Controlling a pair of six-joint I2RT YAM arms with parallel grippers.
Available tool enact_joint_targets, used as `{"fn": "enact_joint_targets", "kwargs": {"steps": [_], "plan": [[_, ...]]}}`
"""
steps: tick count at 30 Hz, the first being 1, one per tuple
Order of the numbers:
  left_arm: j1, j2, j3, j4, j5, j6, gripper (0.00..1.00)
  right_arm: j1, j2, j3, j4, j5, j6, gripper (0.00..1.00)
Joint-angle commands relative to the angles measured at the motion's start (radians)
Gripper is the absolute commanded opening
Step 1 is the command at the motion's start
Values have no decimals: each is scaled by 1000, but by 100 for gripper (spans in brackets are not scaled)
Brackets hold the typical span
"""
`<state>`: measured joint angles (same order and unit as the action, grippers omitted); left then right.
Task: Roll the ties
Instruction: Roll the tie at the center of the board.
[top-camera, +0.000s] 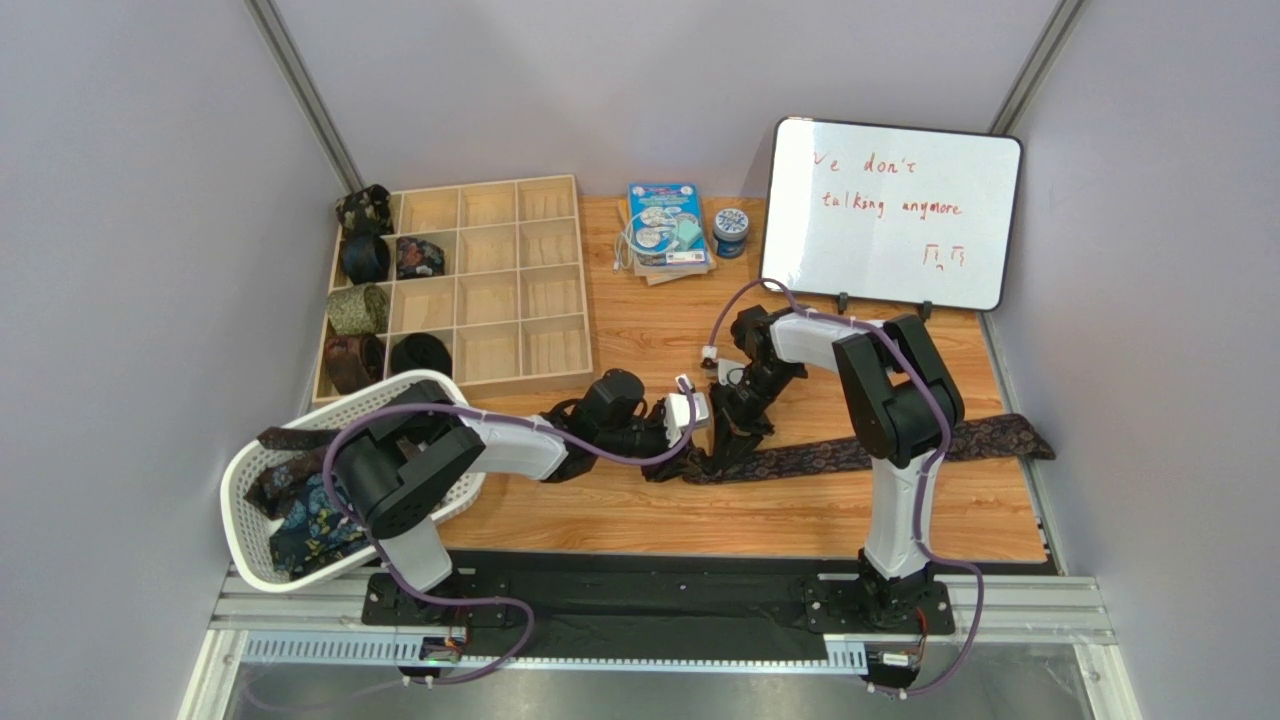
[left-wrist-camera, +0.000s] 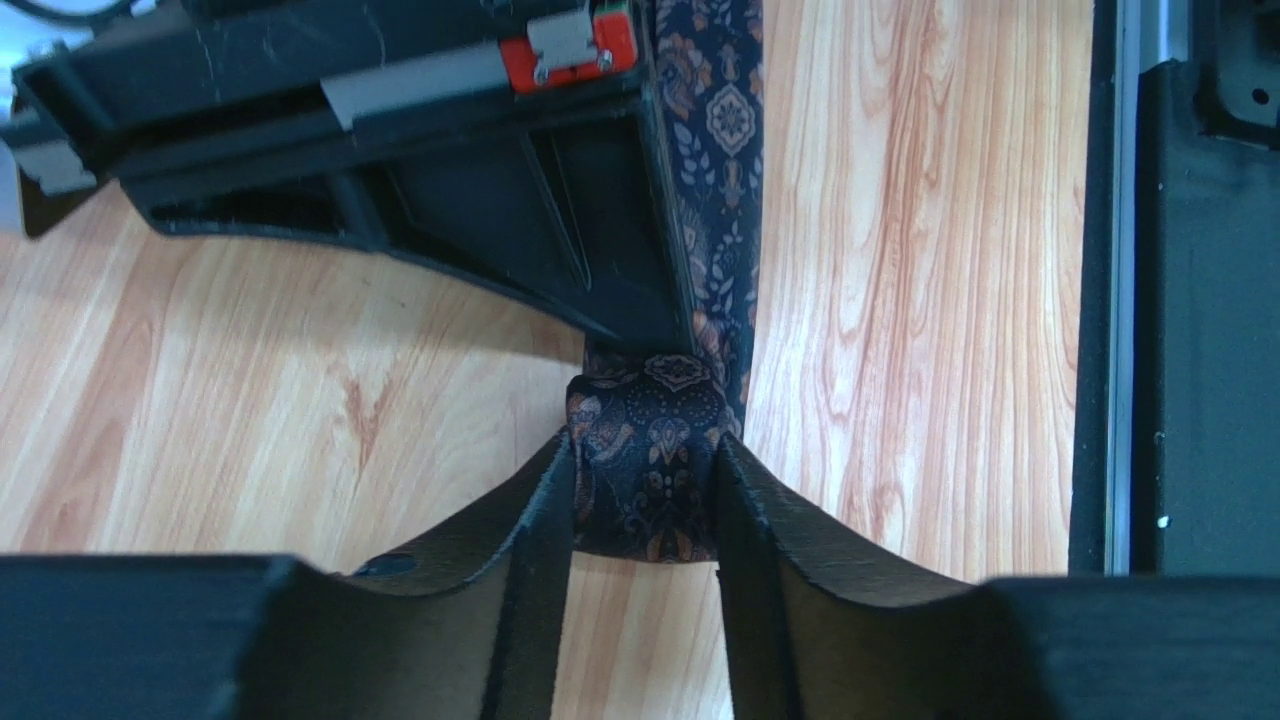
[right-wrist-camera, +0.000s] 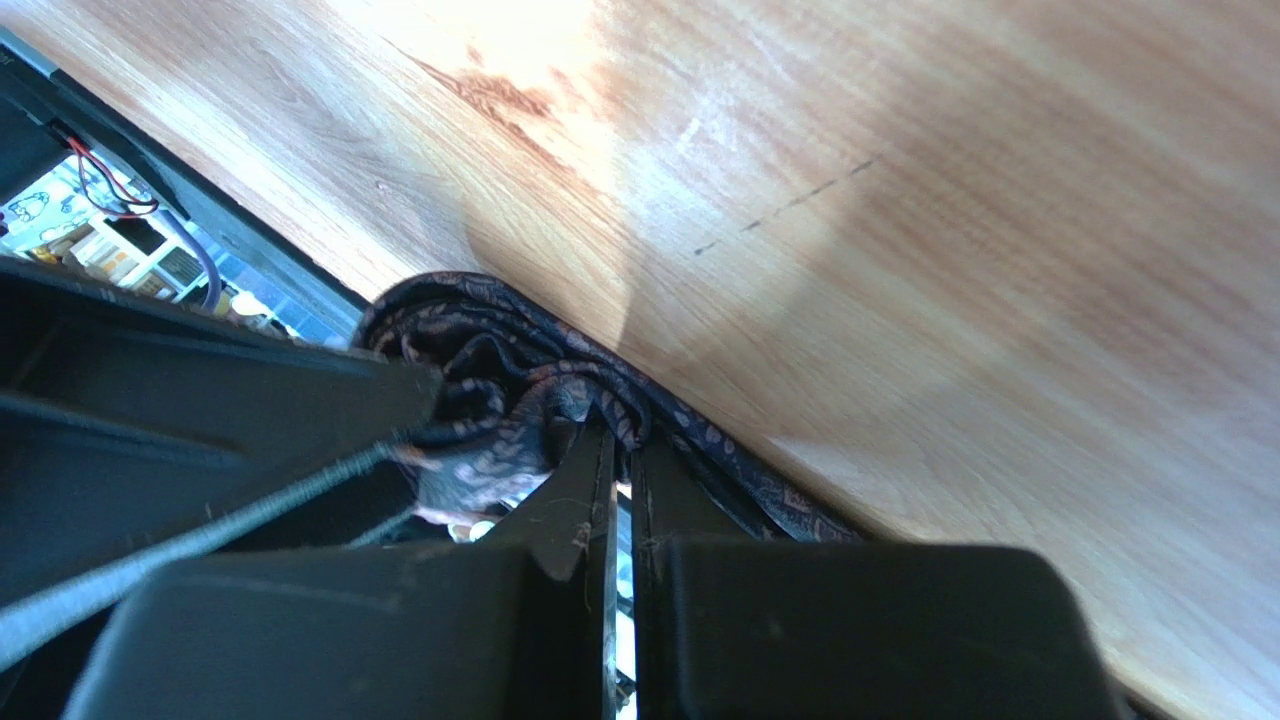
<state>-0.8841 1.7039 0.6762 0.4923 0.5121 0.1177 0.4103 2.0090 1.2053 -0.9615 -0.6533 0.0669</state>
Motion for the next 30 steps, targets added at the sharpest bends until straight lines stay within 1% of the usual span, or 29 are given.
{"fn": "enact_joint_targets", "kwargs": {"steps": [1,6,10,12,17,19,28,30], "plan": [[-10,14,51,57,35,-6,40,16,54,-20,79,113,-27,0],[-33,29,82,75,26,-33,40,16,53,-21,81,98,-26,0],[-56,89,118,75,14,-50,40,16,51,-24,79,87,-30,0],[-59,115,117,68,11,-36,41,15,42,-29,79,83,-33,0],[-73,123,91,-18,-12,42,41,16,24,-33,76,63,-45,0],[-79,128,86,-58,-43,57,41,16,16,-35,76,46,-53,0],[-95,181,77,-107,-109,96,41,12,-13,-46,72,-42,-62,0],[-95,184,68,-109,-109,100,41,4,-21,-47,67,-57,-90,0]]}}
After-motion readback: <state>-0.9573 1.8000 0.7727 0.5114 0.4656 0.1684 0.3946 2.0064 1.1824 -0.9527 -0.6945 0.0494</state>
